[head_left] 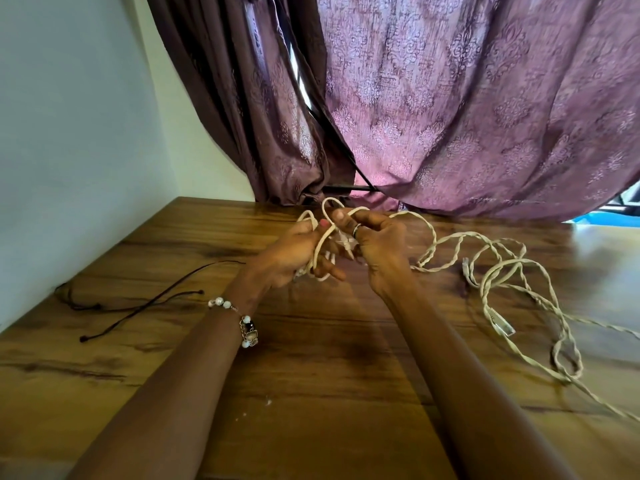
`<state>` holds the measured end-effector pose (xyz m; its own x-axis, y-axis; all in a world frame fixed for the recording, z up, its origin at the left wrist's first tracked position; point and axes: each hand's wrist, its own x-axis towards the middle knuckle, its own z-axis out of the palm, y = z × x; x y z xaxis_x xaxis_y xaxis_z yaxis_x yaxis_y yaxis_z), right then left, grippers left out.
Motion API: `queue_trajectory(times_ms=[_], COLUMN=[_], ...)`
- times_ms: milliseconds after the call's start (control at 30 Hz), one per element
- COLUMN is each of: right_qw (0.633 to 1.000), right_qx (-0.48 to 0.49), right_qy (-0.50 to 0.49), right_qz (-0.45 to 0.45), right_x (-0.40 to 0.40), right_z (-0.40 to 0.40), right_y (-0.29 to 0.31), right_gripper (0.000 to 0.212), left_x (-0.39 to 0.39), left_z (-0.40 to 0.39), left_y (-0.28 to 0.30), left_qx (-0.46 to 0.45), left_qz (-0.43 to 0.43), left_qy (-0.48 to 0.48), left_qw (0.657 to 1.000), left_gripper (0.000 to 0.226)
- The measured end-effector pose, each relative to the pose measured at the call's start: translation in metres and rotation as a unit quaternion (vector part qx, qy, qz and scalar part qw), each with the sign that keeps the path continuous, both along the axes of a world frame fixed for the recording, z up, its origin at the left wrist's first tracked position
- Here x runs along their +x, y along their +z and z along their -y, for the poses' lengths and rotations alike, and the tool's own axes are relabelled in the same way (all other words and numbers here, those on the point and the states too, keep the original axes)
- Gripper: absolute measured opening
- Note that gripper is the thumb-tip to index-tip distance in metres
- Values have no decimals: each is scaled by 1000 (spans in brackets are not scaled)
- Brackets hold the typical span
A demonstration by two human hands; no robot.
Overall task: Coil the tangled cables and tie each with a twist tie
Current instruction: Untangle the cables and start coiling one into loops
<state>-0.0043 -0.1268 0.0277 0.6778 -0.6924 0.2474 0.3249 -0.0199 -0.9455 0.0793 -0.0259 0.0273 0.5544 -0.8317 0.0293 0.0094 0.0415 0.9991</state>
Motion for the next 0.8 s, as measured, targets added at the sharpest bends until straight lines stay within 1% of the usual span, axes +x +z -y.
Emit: queue_trajectory(times_ms=[33, 100, 167, 200, 267, 333, 367, 433, 467, 500, 533, 567, 600, 633, 667, 700, 733, 767, 800], right_qw=[999, 989, 965, 948, 908, 873, 859, 840, 837, 838, 842, 860, 898, 945, 978, 991, 992, 989, 984], right_qx=[-30, -125, -226, -274, -352, -407, -428, -462, -469, -474, -474, -455, -401, -302, -195, -107, -60, -45, -50], right_qy=[-24, -76, -124, -152, -205, -242, -253, -259, -257, -242, -217, -175, -119, -54, 9, 63, 105, 140, 172], right_qz=[-7, -20, -45, -61, -94, -118, -122, -117, -115, -123, -139, -148, -140, -113, -80, -43, -18, -4, 10], right_x=[0, 1, 3, 3, 3, 2, 1, -3, -5, -5, -5, -4, -3, -3, -4, -5, -5, -4, -4], right_z=[2, 8, 13, 16, 23, 31, 36, 40, 40, 42, 42, 44, 44, 43, 39, 36, 33, 30, 27], right_y=[0, 0, 0, 0, 0, -2, -5, -7, -6, -8, -8, -10, -10, -10, -8, -8, -6, -6, -5], right_gripper=[18, 25, 27, 27, 29, 29, 36, 53, 56, 56, 52, 48, 40, 29, 20, 18, 21, 28, 36], left_x=[1, 5, 10, 12, 14, 16, 19, 23, 25, 27, 28, 29, 29, 28, 27, 27, 27, 27, 27], left_z=[1, 2, 2, 1, -3, -8, -10, -13, -15, -15, -16, -16, -16, -15, -14, -13, -12, -10, -9], left_y=[-1, -2, -4, -4, -4, 0, 3, 5, 6, 6, 5, 5, 5, 5, 4, 4, 3, 1, -1], left_qx=[0, -10, -15, -21, -56, -106, -129, -160, -171, -179, -184, -184, -182, -178, -173, -167, -161, -156, -152], left_qz=[-18, -52, -71, -77, -98, -125, -145, -187, -202, -211, -218, -221, -222, -223, -225, -230, -238, -246, -252], left_qy=[-11, -33, -65, -85, -123, -141, -142, -148, -152, -157, -165, -175, -183, -188, -186, -180, -173, -169, -171], left_qw=[1000, 998, 995, 993, 986, 976, 971, 958, 952, 948, 944, 942, 940, 940, 941, 942, 942, 942, 940], left_gripper=[38, 49, 63, 67, 61, 44, 38, 32, 31, 30, 29, 28, 26, 24, 23, 23, 22, 22, 22])
